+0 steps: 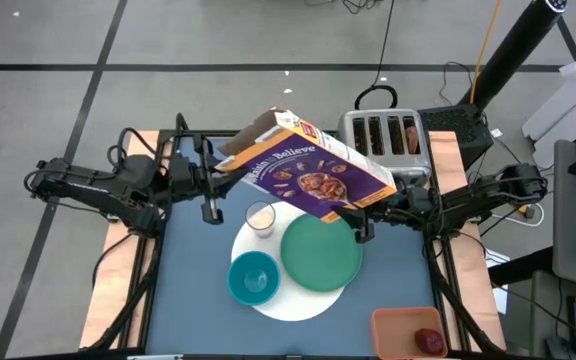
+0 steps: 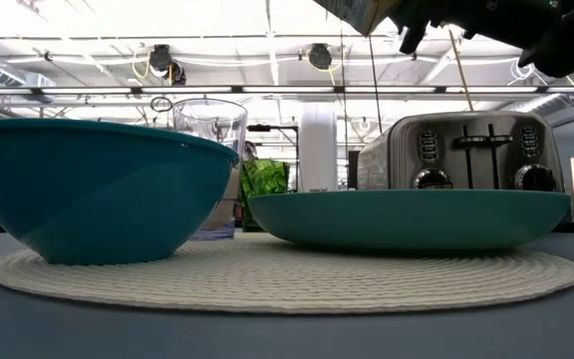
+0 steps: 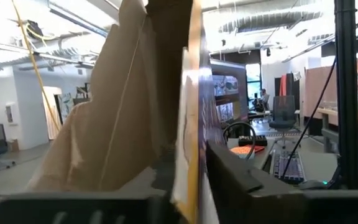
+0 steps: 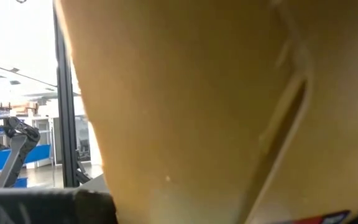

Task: Arrange a breakfast setting
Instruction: Pour the cereal into the blue bowl from the cereal box

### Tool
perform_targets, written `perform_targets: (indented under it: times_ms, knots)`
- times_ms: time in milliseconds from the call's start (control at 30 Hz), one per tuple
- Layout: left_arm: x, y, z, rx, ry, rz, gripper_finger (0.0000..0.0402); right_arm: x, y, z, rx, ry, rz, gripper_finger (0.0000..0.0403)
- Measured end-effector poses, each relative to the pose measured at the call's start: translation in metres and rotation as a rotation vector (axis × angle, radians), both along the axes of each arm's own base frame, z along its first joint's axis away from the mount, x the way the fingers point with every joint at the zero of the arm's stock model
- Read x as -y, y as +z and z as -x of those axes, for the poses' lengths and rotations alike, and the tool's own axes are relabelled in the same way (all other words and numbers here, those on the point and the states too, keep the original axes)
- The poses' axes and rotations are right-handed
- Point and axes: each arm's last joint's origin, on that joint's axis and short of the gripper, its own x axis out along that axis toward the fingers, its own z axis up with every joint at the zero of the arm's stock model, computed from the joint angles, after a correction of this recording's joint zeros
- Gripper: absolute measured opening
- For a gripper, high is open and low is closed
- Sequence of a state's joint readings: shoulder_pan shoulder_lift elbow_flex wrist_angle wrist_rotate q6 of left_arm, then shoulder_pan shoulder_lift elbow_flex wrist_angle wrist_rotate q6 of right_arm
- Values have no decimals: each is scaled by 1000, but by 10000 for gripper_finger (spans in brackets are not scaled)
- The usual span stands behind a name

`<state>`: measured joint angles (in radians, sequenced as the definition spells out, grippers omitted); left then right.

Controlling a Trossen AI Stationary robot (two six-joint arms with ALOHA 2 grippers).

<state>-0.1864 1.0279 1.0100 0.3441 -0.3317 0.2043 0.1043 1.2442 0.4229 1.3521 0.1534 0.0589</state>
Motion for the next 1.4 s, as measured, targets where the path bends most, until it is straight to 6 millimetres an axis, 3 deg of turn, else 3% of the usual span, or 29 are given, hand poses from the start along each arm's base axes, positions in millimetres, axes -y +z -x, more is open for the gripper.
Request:
perform_targets:
  times_ms: [167, 333, 833, 1133, 1400]
  knots:
    - [0, 0, 1, -1, -1, 1, 138, 0, 0, 0, -3, -7, 9, 208]
    - [-2, 4, 9, 14, -3, 7, 165, 0, 3, 2, 12, -13, 19, 208]
    - [-10, 11, 54, -39, -15, 38, 168, 5, -12, 39, 14, -42, 16, 208]
    - [-15, -6, 79, -248, -30, 104, 168, 6, -28, 58, -103, 11, 11, 208]
    - [-15, -26, 79, -427, -25, 197, 168, 3, -29, 66, -189, 125, 51, 208]
